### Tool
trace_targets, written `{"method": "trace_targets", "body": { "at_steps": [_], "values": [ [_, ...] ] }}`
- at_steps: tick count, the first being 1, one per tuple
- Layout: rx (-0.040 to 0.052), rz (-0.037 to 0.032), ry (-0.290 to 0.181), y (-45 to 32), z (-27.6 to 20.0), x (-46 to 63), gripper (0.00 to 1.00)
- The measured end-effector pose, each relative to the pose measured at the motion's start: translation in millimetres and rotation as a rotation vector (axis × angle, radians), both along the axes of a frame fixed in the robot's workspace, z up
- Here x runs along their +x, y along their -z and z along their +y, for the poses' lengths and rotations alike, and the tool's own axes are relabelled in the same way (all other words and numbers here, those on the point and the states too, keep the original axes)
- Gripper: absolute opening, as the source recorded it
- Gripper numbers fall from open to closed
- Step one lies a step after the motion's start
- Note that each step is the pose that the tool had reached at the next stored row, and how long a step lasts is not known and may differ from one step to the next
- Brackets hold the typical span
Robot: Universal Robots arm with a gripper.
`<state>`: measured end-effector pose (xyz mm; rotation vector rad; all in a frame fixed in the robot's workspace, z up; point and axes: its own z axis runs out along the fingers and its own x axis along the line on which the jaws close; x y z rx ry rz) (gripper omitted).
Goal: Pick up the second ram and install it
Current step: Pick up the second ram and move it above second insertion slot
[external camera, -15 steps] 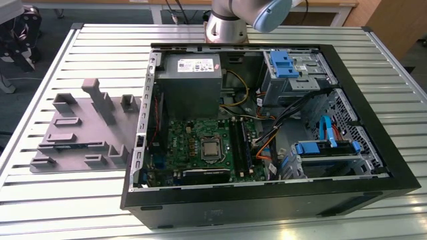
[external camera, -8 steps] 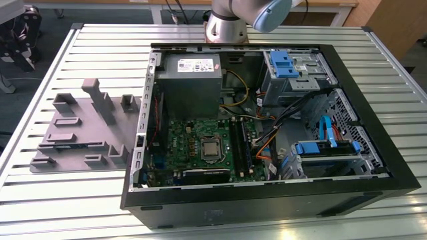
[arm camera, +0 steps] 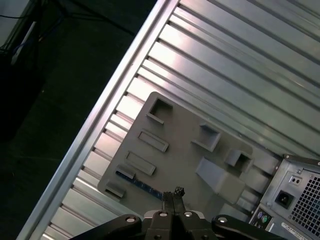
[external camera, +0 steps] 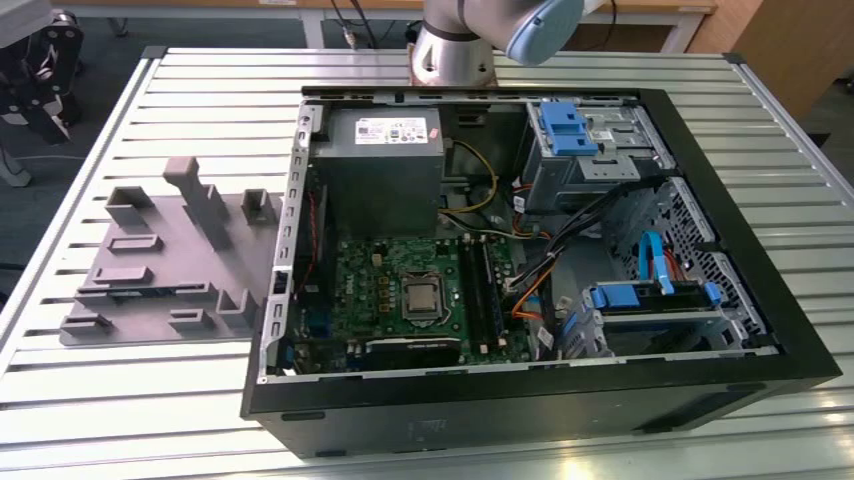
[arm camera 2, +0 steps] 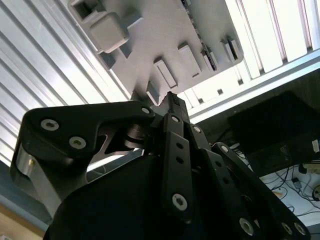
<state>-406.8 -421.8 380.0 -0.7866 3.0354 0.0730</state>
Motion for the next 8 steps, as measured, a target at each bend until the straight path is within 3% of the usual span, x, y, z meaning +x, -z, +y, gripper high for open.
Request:
{"method": "trace_targets", "body": {
  "at_steps": [8],
  "values": [
    [-0.0001,0.0,-0.025,0.0,0.0,0.0,0.11]
  ]
}}
